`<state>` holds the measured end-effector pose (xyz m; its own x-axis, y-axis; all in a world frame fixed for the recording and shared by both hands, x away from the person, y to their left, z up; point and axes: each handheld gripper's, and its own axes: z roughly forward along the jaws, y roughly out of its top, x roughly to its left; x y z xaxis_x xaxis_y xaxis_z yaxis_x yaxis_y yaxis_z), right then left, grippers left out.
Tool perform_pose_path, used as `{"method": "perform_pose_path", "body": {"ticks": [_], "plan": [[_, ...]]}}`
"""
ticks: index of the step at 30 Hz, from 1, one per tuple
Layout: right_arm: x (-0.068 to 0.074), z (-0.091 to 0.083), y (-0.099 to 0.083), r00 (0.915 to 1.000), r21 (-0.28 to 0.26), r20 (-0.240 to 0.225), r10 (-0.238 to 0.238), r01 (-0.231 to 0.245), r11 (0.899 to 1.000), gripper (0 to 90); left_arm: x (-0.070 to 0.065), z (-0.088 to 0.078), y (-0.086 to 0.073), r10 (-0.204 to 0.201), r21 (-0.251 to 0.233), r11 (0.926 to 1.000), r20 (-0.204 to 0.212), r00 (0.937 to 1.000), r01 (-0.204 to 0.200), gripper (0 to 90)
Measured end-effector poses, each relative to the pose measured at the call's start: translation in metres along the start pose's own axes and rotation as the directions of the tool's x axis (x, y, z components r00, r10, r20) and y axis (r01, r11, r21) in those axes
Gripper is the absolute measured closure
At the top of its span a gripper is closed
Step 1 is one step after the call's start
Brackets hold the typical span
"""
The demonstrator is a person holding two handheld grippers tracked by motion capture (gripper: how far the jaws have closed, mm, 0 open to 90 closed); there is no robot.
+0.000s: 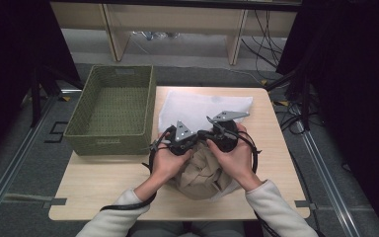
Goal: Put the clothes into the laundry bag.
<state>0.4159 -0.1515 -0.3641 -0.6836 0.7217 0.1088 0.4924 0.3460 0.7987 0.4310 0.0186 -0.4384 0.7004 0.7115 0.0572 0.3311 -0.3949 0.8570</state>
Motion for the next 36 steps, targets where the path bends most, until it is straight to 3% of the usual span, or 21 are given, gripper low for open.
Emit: {"method": "perform_pose_path", "body": {"ticks": [1, 2, 3, 4, 6, 7, 8, 9, 14, 19, 21, 23, 27, 29, 30, 32, 33, 34, 35, 36], "plan": [[-0.001, 0.002, -0.001, 1.0, 0.007, 0.008, 0.003, -0.004, 1.0, 89.9, 0.002, 0.007, -0.004, 0.012, 0.01, 0.9999, 0.006, 0.9999, -0.013, 83.7], [-0.005, 0.005, -0.003, 0.9998, 0.014, 0.018, -0.009, 0.009, 1.0, 89.9, 0.0, 0.015, -0.011, -0.018, 0.02, 0.9996, 0.02, 0.9996, 0.017, 80.4], [-0.005, 0.007, -0.004, 0.9997, 0.022, 0.007, 0.023, -0.023, 0.999, 89.9, 0.0, 0.016, -0.011, -0.015, 0.029, 0.9995, 0.033, 0.9993, 0.014, 78.0], [-0.005, 0.007, -0.004, 0.9997, 0.022, 0.007, 0.023, -0.023, 0.999, 89.9, 0.0, 0.016, -0.011, -0.015, 0.029, 0.9995, 0.033, 0.9993, 0.014, 75.6], [-0.008, 0.006, -0.004, 0.9995, 0.026, 0.017, 0.028, -0.028, 0.999, 89.9, 0.0, 0.014, -0.011, -0.021, 0.013, 0.9997, 0.027, 0.9994, 0.02, 67.6], [-0.01, 0.007, -0.004, 1.0, 0.015, 0.008, 0.003, -0.003, 1.0, 89.9, 0.0, 0.012, -0.01, -0.029, -0.006, 0.9996, 0.035, 0.999, 0.029, 67.6], [-0.01, 0.005, -0.003, 0.9998, 0.024, 0.014, 0.017, -0.018, 1.0, 90.0, 0.0, 0.01, -0.009, -0.036, -0.019, 0.9991, 0.045, 0.9983, 0.037, 62.9], [-0.011, 0.005, -0.003, 0.9995, 0.022, 0.017, 0.026, -0.027, 0.999, 89.9, 0.001, 0.003, -0.008, -0.039, -0.03, 0.9987, 0.05, 0.998, 0.041, 55.6], [-0.011, 0.005, -0.003, 0.9996, 0.02, 0.017, 0.022, -0.022, 1.0, 89.9, -0.001, -0.02, -0.003, -0.053, -0.053, 0.9969, 0.076, 0.9957, 0.057, 44.0], [-0.013, 0.006, -0.003, 0.9999, 0.007, 0.011, -0.001, 0.001, 1.0, 89.9, -0.005, -0.042, 0.003, -0.067, -0.066, 0.995, 0.118, 0.9907, 0.075, 39.2], [-0.011, 0.004, -0.003, 0.9992, 0.022, 0.019, 0.035, -0.036, 0.999, 89.9, -0.007, -0.053, 0.005, -0.067, -0.075, 0.9941, 0.139, 0.988, 0.078, 37.2], [-0.013, 0.005, -0.003, 0.9994, 0.021, 0.023, 0.027, -0.028, 0.999, 89.9, -0.008, -0.058, 0.006, -0.06, -0.08, 0.9941, 0.146, 0.9874, 0.072, 34.6], [-0.012, 0.004, -0.003, 0.9989, 0.027, 0.027, 0.038, -0.039, 0.999, 89.9, -0.018, -0.077, 0.004, -0.054, -0.062, 0.9957, 0.218, 0.9745, 0.069, 28.8], [-0.013, 0.005, -0.003, 0.999, 0.025, 0.026, 0.037, -0.037, 0.999, 89.9, -0.023, -0.081, 0.001, -0.036, -0.06, 0.9969, 0.24, 0.9701, 0.052, 26.0], [-0.015, 0.005, -0.003, 0.9996, 0.018, 0.025, 0.012, -0.012, 1.0, 89.9, -0.025, -0.082, 0.0, -0.018, -0.039, 0.9988, 0.258, 0.9659, 0.029, 24.6], [-0.015, 0.005, -0.003, 0.9996, 0.02, 0.023, 0.018, -0.019, 1.0, 89.9, -0.028, -0.082, -0.002, 0.001, -0.032, 0.9995, 0.253, 0.9675, 0.008, 20.2], [-0.014, 0.005, -0.003, 0.999, 0.024, 0.027, 0.035, -0.036, 0.999, 89.9, -0.034, -0.08, -0.006, 0.038, -0.01, 0.9993, 0.266, 0.9631, -0.036, 18.9], [-0.014, 0.005, -0.003, 0.9992, 0.024, 0.025, 0.033, -0.033, 0.999, 89.9, -0.037, -0.078, -0.008, 0.059, -0.002, 0.9982, 0.237, 0.9698, -0.06, 17.4], [-0.013, 0.005, -0.003, 0.9988, 0.027, 0.027, 0.041, -0.042, 0.999, 89.9, -0.04, -0.075, -0.01, 0.085, 0.01, 0.9959, 0.243, 0.9664, -0.09, 15.7], [-0.013, 0.005, -0.003, 0.9988, 0.027, 0.027, 0.041, -0.042, 0.999, 89.9, -0.04, -0.075, -0.01, 0.085, 0.01, 0.9959, 0.243, 0.9664, -0.09, 15.1]]}}
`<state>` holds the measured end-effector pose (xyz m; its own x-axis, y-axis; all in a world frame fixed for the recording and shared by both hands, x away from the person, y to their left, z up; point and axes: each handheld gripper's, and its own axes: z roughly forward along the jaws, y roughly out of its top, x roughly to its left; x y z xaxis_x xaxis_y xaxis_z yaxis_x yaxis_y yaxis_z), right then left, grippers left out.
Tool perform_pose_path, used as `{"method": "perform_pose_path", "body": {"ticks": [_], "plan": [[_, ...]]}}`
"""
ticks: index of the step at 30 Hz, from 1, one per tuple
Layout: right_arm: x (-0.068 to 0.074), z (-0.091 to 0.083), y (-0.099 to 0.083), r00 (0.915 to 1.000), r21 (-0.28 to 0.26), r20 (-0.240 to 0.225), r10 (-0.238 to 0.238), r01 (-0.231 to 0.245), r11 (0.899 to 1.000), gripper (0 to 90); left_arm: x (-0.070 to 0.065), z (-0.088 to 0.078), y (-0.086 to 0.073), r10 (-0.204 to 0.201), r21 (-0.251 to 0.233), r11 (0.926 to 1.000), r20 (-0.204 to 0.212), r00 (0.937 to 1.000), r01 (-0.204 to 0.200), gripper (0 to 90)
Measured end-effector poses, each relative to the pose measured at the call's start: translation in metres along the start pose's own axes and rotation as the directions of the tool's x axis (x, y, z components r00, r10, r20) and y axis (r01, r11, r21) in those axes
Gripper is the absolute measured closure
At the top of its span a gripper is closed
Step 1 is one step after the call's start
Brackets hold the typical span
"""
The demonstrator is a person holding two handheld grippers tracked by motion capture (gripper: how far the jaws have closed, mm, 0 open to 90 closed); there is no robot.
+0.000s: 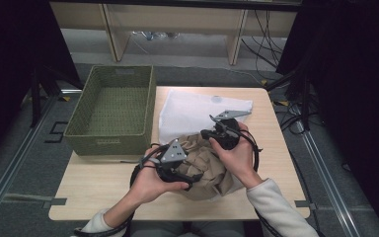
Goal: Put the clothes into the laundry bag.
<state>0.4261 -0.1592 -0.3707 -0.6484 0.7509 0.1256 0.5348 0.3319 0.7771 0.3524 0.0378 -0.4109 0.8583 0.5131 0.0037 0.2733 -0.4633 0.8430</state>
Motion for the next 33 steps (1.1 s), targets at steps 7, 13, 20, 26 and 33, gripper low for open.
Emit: {"method": "perform_pose_path", "body": {"ticks": [7, 13, 20, 26, 33], "plan": [[-0.002, 0.001, 0.0, 0.9999, 0.0, 0.006, -0.013, 0.013, 1.0, 89.9, -0.013, 0.04, -0.015, 0.173, 0.164, 0.9717, -0.009, 0.9848, -0.17, 11.3], [0.0, 0.001, -0.001, 1.0, 0.012, -0.002, 0.003, -0.003, 1.0, 89.9, -0.017, 0.053, -0.015, 0.254, 0.192, 0.9518, -0.057, 0.9655, -0.239, 27.4], [0.001, 0.0, 0.001, 0.9997, 0.01, -0.013, -0.018, 0.018, 1.0, 89.9, -0.01, 0.053, -0.007, 0.222, 0.133, 0.9689, -0.091, 0.9708, -0.209, 68.6], [0.004, -0.006, 0.003, 0.9998, 0.009, -0.015, -0.015, 0.015, 1.0, 89.9, 0.005, 0.044, 0.005, 0.096, 0.045, 0.9949, -0.117, 0.9886, -0.091, 82.3], [0.01, -0.02, 0.009, 0.9988, -0.042, -0.019, -0.044, 0.043, 0.998, 90.0, 0.011, 0.015, 0.026, 0.031, -0.057, 0.9975, -0.176, 0.9839, -0.042, 82.9]]}}
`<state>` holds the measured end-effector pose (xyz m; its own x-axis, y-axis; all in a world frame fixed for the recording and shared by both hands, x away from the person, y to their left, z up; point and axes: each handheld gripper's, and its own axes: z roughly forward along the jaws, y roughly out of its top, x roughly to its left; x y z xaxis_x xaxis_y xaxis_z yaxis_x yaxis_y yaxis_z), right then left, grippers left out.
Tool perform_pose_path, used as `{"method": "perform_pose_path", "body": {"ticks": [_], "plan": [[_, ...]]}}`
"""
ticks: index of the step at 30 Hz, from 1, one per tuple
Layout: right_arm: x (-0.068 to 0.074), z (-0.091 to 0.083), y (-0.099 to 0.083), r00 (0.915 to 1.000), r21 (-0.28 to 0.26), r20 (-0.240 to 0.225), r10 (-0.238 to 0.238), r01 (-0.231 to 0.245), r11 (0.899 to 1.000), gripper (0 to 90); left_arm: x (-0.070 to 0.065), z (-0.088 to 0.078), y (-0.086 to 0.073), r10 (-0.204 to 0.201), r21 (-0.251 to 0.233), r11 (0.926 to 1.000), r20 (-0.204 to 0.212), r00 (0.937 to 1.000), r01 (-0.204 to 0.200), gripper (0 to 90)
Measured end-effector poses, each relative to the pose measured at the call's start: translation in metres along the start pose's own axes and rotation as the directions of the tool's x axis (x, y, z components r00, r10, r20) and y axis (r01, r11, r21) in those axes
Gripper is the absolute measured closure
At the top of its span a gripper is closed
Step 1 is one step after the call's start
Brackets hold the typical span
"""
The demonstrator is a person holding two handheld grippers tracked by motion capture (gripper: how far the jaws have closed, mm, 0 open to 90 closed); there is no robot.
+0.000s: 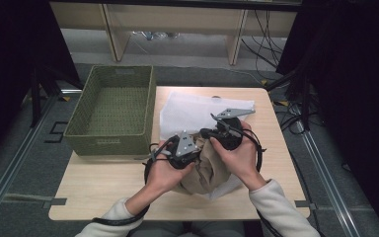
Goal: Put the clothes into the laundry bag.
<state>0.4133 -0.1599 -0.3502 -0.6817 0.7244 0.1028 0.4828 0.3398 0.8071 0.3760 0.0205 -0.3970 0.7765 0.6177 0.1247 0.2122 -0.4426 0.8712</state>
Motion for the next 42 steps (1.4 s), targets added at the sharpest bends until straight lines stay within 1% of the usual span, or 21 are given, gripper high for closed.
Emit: {"method": "perform_pose_path", "body": {"ticks": [1, 3, 7, 9, 10, 11, 12, 15, 17, 19, 22, 26, 29, 31, 33, 34, 35, 36, 39, 40, 42], "plan": [[0.003, -0.002, 0.001, 0.9995, -0.005, -0.015, 0.026, -0.026, 1.0, 90.0, 0.0, -0.004, 0.003, 0.006, 0.005, 1.0, -0.002, 1.0, -0.006, 82.9], [0.004, -0.007, 0.004, 0.9999, -0.022, -0.017, -0.001, 0.001, 1.0, 90.0, -0.002, -0.009, 0.006, -0.007, -0.021, 0.9997, -0.004, 1.0, 0.007, 82.9], [0.008, -0.012, 0.005, 0.9996, -0.029, -0.028, 0.006, -0.007, 1.0, 90.0, -0.002, -0.006, 0.007, 0.025, 0.002, 0.9997, 0.014, 0.9996, -0.025, 82.5], [0.01, -0.011, 0.004, 0.9995, -0.033, -0.027, 0.016, -0.017, 0.999, 90.0, 0.004, 0.009, 0.002, 0.021, 0.077, 0.9967, 0.053, 0.9984, -0.025, 82.5], [0.01, -0.011, 0.004, 0.9995, -0.033, -0.027, 0.016, -0.017, 0.999, 90.0, 0.004, 0.009, 0.002, 0.021, 0.077, 0.9967, 0.053, 0.9984, -0.025, 82.5], [0.01, -0.009, 0.003, 0.9987, -0.012, -0.043, 0.027, -0.027, 1.0, 90.0, 0.004, 0.015, -0.001, -0.006, 0.084, 0.9964, 0.057, 0.9983, 0.001, 82.4], [0.009, -0.007, 0.003, 0.9989, -0.016, -0.046, 0.001, -0.002, 1.0, 90.0, 0.005, 0.029, -0.007, 0.014, 0.115, 0.9932, 0.054, 0.9985, -0.02, 82.4], [0.01, -0.005, 0.002, 0.9989, 0.0, -0.043, 0.02, -0.02, 1.0, 90.0, 0.005, 0.039, -0.01, -0.005, 0.117, 0.9931, 0.067, 0.9977, -0.003, 82.4], [0.008, -0.003, 0.001, 0.999, -0.004, -0.043, 0.011, -0.012, 1.0, 90.0, 0.004, 0.04, -0.009, 0.007, 0.093, 0.9956, 0.055, 0.9985, -0.012, 82.5], [0.006, -0.004, 0.001, 0.9985, -0.002, -0.052, 0.021, -0.021, 1.0, 90.0, 0.0, 0.031, -0.001, 0.021, 0.01, 0.9997, 0.068, 0.9975, -0.021, 82.7], [0.005, -0.008, 0.003, 0.999, -0.035, -0.043, 0.014, -0.015, 0.999, 90.0, 0.0, 0.014, 0.009, 0.017, -0.077, 0.9969, 0.048, 0.9987, -0.014, 82.8], [0.008, -0.016, 0.006, 0.9985, -0.062, -0.05, 0.023, -0.026, 0.998, 90.0, 0.001, 0.002, 0.017, 0.026, -0.107, 0.994, 0.027, 0.9993, -0.023, 82.9], [0.014, -0.023, 0.009, 0.9986, -0.082, -0.054, -0.001, -0.004, 0.997, 90.0, 0.004, 0.007, 0.017, 0.021, -0.065, 0.9977, 0.03, 0.9993, -0.02, 82.8], [0.015, -0.021, 0.008, 0.9985, -0.083, -0.055, -0.005, 0.001, 0.997, 90.0, 0.015, 0.026, 0.009, 0.004, 0.051, 0.9987, 0.049, 0.9988, -0.007, 82.5], [0.013, -0.017, 0.007, 0.9984, -0.065, -0.056, -0.004, 0.0, 0.998, 90.0, 0.018, 0.034, 0.003, -0.028, 0.05, 0.9984, 0.061, 0.9978, 0.025, 82.5], [0.013, -0.017, 0.007, 0.9984, -0.065, -0.056, -0.004, 0.0, 0.998, 90.0, 0.021, 0.041, -0.001, -0.026, 0.069, 0.9974, 0.066, 0.9975, 0.021, 82.5], [0.013, -0.016, 0.006, 0.998, -0.048, -0.058, 0.025, -0.028, 0.998, 90.0, 0.02, 0.048, -0.006, -0.055, 0.055, 0.9971, 0.05, 0.9972, 0.053, 82.5], [0.01, -0.01, 0.004, 0.9977, -0.044, -0.068, 0.008, -0.011, 0.999, 90.0, 0.021, 0.053, -0.008, -0.02, 0.078, 0.9968, 0.06, 0.998, 0.015, 82.3], [0.007, -0.008, 0.003, 0.9977, -0.029, -0.066, 0.017, -0.019, 0.999, 90.0, 0.017, 0.057, -0.008, -0.033, 0.044, 0.9986, 0.058, 0.9978, 0.03, 81.4], [0.006, -0.007, 0.002, 0.9979, -0.027, -0.061, 0.025, -0.027, 0.999, 90.0, 0.015, 0.058, -0.007, -0.017, 0.029, 0.9995, 0.046, 0.9988, 0.016, 79.9], [0.006, -0.006, 0.002, 0.9981, -0.023, -0.057, 0.025, -0.026, 0.999, 90.0, 0.015, 0.057, -0.007, -0.015, 0.035, 0.9993, 0.049, 0.9987, 0.013, 78.0]]}}
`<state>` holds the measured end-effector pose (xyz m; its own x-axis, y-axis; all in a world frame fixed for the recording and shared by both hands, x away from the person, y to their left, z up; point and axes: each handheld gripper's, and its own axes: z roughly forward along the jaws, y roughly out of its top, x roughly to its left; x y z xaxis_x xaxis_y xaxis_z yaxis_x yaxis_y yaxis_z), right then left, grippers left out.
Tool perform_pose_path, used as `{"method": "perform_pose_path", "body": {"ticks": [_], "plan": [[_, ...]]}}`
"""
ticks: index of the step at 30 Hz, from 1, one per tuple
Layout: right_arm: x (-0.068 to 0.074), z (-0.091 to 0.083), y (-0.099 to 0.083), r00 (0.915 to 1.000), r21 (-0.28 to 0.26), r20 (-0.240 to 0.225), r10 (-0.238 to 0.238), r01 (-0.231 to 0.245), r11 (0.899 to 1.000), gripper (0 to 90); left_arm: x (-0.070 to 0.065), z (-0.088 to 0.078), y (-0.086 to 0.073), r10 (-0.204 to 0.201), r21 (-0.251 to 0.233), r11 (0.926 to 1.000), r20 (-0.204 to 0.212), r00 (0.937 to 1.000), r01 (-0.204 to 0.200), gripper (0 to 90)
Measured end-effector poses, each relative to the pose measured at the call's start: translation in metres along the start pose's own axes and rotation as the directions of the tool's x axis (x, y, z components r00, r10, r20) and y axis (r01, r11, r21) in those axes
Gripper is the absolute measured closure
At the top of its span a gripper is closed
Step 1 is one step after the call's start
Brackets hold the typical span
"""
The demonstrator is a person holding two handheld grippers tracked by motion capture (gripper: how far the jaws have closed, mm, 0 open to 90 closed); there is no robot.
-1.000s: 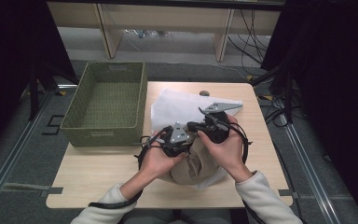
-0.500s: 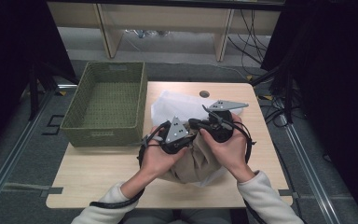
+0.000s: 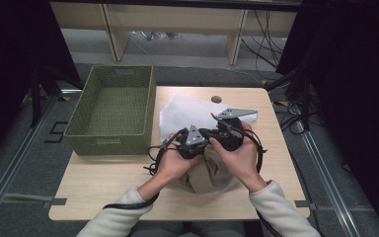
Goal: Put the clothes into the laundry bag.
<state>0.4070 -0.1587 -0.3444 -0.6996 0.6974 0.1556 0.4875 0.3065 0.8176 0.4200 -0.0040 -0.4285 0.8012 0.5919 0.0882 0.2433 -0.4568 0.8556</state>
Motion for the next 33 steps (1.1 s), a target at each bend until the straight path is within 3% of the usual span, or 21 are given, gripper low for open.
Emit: {"method": "perform_pose_path", "body": {"ticks": [1, 3, 4, 5, 7, 9, 12, 15, 19, 20, 21, 22, 23, 24, 25, 26, 27, 28, 29, 31, 33], "plan": [[0.0, 0.001, -0.001, 0.9998, 0.009, 0.003, 0.019, -0.019, 1.0, 90.0, 0.001, -0.001, -0.001, 0.02, 0.001, 0.9998, 0.008, 0.9998, -0.02, 71.0], [-0.001, 0.003, -0.002, 0.9998, 0.007, 0.001, 0.019, -0.019, 1.0, 90.0, 0.0, -0.006, -0.003, 0.002, 0.005, 1.0, 0.018, 0.9998, -0.002, 60.6], [-0.001, 0.004, -0.003, 0.9998, 0.012, 0.006, 0.017, -0.017, 1.0, 90.0, -0.002, -0.009, -0.003, -0.014, -0.006, 0.9999, 0.027, 0.9995, 0.014, 60.6], [-0.004, 0.006, -0.003, 0.9999, 0.024, 0.009, 0.013, -0.013, 1.0, 90.0, -0.002, -0.016, -0.004, -0.024, -0.027, 0.9993, 0.034, 0.9991, 0.025, 49.6], [-0.004, 0.007, -0.005, 0.9996, 0.026, 0.016, 0.023, -0.023, 0.999, 90.0, 0.0, -0.028, -0.004, -0.02, -0.015, 0.9997, 0.039, 0.999, 0.021, 41.7], [-0.005, 0.007, -0.005, 0.9996, 0.028, 0.014, 0.026, -0.026, 0.999, 90.0, -0.001, -0.034, -0.005, -0.041, -0.032, 0.9986, 0.035, 0.9985, 0.042, 36.7], [-0.007, 0.007, -0.004, 0.9997, 0.012, 0.018, 0.02, -0.02, 1.0, 89.9, 0.004, -0.056, -0.007, -0.024, -0.063, 0.9976, 0.046, 0.9986, 0.027, 32.8], [-0.007, 0.006, -0.004, 0.9996, 0.019, 0.016, 0.025, -0.025, 1.0, 89.9, 0.004, -0.067, -0.009, -0.067, -0.052, 0.9962, 0.066, 0.9956, 0.071, 32.2], [-0.007, 0.006, -0.003, 0.9994, 0.019, 0.02, 0.027, -0.027, 0.999, 89.9, 0.015, -0.082, -0.014, -0.113, -0.059, 0.9914, 0.056, 0.992, 0.117, 32.1], [-0.008, 0.006, -0.003, 0.9995, 0.017, 0.023, 0.02, -0.021, 1.0, 89.9, 0.019, -0.083, -0.015, -0.122, -0.066, 0.9901, 0.038, 0.9919, 0.124, 32.1], [-0.008, 0.006, -0.003, 0.9995, 0.017, 0.023, 0.02, -0.021, 1.0, 89.9, 0.019, -0.083, -0.015, -0.122, -0.066, 0.9901, 0.038, 0.9919, 0.124, 32.1], [-0.008, 0.005, -0.003, 0.9991, 0.021, 0.023, 0.036, -0.036, 0.999, 89.9, 0.024, -0.083, -0.017, -0.162, -0.071, 0.9836, 0.056, 0.9852, 0.166, 32.3], [-0.008, 0.005, -0.003, 0.9991, 0.021, 0.023, 0.036, -0.036, 0.999, 89.9, 0.024, -0.083, -0.017, -0.162, -0.071, 0.9836, 0.056, 0.9852, 0.166, 32.4], [-0.008, 0.006, -0.004, 0.9989, 0.023, 0.028, 0.038, -0.039, 0.999, 89.9, 0.033, -0.079, -0.019, -0.129, -0.022, 0.9915, -0.015, 0.9915, 0.129, 32.5], [-0.008, 0.006, -0.004, 0.9989, 0.023, 0.028, 0.038, -0.039, 0.999, 89.9, 0.033, -0.079, -0.019, -0.129, -0.022, 0.9915, -0.015, 0.9915, 0.129, 32.9], [-0.009, 0.007, -0.004, 0.9992, 0.025, 0.025, 0.033, -0.034, 0.999, 89.9, 0.037, -0.066, -0.023, -0.119, 0.01, 0.9928, 0.002, 0.9929, 0.119, 34.0], [-0.009, 0.007, -0.004, 0.9992, 0.025, 0.025, 0.033, -0.034, 0.999, 89.9, 0.037, -0.066, -0.023, -0.119, 0.01, 0.9928, 0.002, 0.9929, 0.119, 35.7], [-0.01, 0.009, -0.004, 0.9992, 0.016, 0.022, 0.034, -0.034, 0.999, 89.9, 0.038, -0.05, -0.027, -0.117, 0.059, 0.9915, 0.016, 0.993, 0.116, 36.9], [-0.01, 0.009, -0.004, 0.9992, 0.016, 0.022, 0.034, -0.034, 0.999, 89.9, 0.038, -0.05, -0.027, -0.117, 0.059, 0.9915, 0.016, 0.993, 0.116, 39.4], [-0.011, 0.009, -0.005, 0.9994, 0.02, 0.029, 0.021, -0.021, 1.0, 89.9, 0.036, -0.034, -0.032, -0.139, 0.095, 0.9861, 0.018, 0.9902, 0.137, 43.0], [-0.011, 0.011, -0.005, 0.9991, 0.031, 0.037, 0.019, -0.02, 0.999, 89.9, 0.033, -0.02, -0.034, -0.162, 0.089, 0.9834, 0.04, 0.986, 0.158, 55.4]]}}
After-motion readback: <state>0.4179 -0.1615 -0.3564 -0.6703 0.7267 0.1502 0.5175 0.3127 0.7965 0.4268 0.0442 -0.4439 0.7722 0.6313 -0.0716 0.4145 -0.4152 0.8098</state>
